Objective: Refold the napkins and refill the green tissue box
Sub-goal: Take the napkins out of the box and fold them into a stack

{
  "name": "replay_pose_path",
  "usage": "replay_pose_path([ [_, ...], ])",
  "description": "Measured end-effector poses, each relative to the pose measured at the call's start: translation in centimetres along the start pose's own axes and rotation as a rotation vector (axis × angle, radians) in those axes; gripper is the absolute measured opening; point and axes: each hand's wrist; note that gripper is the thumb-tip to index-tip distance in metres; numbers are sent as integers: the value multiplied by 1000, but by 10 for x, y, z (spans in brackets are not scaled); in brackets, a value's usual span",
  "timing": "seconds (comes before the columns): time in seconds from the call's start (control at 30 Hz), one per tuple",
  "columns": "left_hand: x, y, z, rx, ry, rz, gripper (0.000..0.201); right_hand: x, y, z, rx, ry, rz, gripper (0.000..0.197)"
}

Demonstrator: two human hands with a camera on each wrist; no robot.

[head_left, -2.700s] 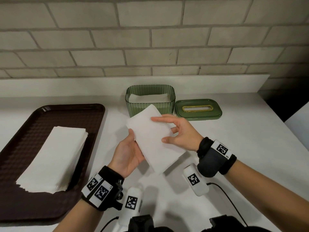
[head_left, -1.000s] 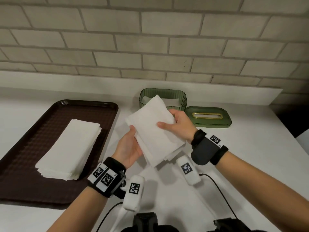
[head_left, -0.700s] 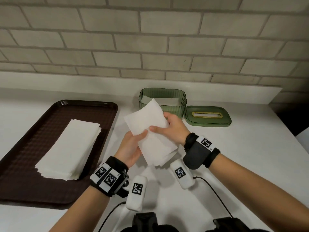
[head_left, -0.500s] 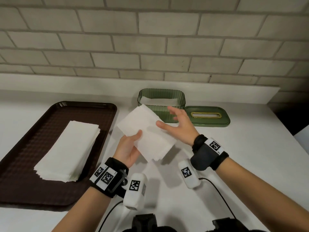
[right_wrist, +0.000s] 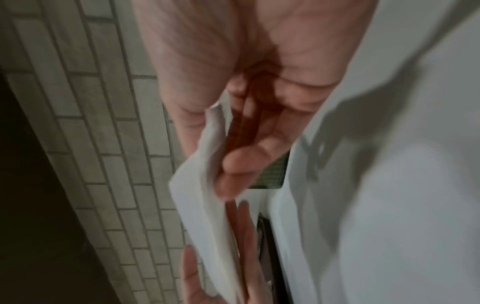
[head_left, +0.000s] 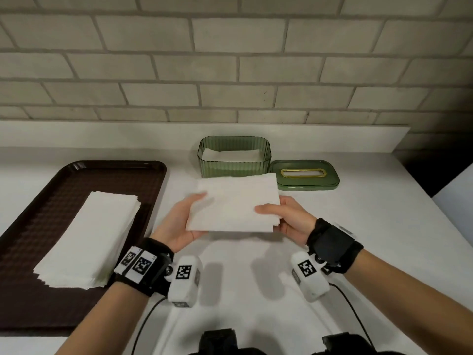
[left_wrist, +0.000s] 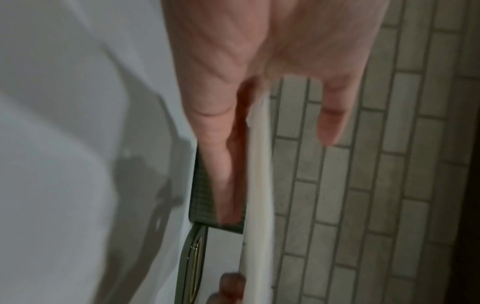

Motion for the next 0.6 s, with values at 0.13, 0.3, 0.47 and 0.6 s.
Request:
replay_pose_path([
  [0.13, 8, -11, 20, 364, -237, -12, 40, 2, -1, -11, -84, 117, 66, 32],
  [0.3, 8, 7, 24, 611, 197, -153, 32, 8, -4, -14, -415, -144, -112, 31],
  [0.47, 7, 20, 29, 778, 435, -244, 35, 7, 1, -16, -429, -361, -163, 29],
  [0.6, 8, 20, 41, 896, 505, -258, 48, 9, 3, -25, -437, -345, -153, 40],
])
Point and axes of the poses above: each hand's wrist, its own x-axis towards the middle knuckle, its own y-axis out of the palm, z = x × y, and after that the axes turned 15 degrees about z, right-handed
